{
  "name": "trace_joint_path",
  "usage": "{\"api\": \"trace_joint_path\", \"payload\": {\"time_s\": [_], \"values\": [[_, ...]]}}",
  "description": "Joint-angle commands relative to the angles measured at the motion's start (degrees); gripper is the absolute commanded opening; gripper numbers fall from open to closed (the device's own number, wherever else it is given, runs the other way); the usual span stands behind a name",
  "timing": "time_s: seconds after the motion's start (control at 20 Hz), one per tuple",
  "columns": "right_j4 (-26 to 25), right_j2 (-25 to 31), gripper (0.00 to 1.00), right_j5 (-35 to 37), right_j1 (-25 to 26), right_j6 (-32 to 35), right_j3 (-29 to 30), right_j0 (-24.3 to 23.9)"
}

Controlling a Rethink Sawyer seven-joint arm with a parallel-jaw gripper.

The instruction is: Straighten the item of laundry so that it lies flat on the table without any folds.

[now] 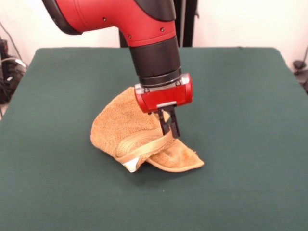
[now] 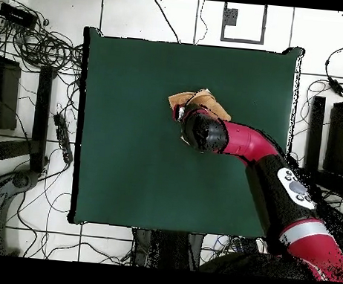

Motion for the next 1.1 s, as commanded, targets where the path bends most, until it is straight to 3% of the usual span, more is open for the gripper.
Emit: {"api": "trace_joint_path", "payload": {"time_s": [0.05,0.6,0.85,1.1], "values": [[-1.9,5.76,0.0,0.48,-5.73,1.69,4.64,0.56],[-0.86,4.45,0.0,0.84,-10.64,4.01,8.36,2.47],[0.16,4.32,0.0,2.57,-11.59,4.1,7.45,3.22],[0.17,5.89,0.0,4.8,-11.17,1.26,7.17,1.16]]}}
